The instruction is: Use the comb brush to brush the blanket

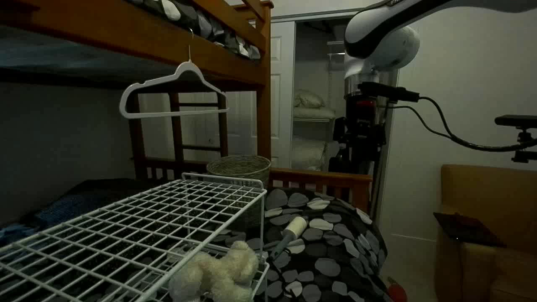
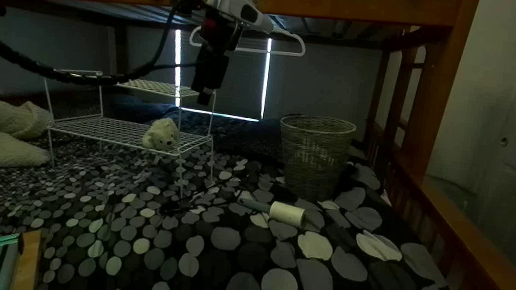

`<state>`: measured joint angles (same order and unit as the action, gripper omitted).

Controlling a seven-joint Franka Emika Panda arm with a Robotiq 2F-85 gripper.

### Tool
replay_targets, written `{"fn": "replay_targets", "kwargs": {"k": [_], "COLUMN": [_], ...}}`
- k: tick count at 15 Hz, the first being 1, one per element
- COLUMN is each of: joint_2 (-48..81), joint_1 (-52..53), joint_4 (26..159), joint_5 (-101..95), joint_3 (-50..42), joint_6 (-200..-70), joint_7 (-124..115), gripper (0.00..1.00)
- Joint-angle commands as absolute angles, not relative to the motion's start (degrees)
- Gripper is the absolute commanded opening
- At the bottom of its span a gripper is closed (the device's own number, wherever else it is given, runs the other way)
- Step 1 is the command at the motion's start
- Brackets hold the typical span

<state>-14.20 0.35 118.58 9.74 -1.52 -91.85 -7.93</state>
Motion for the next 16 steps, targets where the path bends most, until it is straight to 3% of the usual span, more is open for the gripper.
{"fn": "replay_targets", "kwargs": {"k": [1, 9, 16], "joint_2": [-14.1, -14.1, 1.1], "joint_1": [-0.2, -0.2, 1.1], "joint_4": [118.4, 118.4, 108.6], "joint_5": [9.8, 9.8, 9.5], "joint_3": [-1.0, -1.0, 3.8], "joint_6": [-91.7, -91.7, -94.2], "joint_7": [-7.8, -7.8, -34.4], "gripper": [1.00, 1.00, 1.00]}}
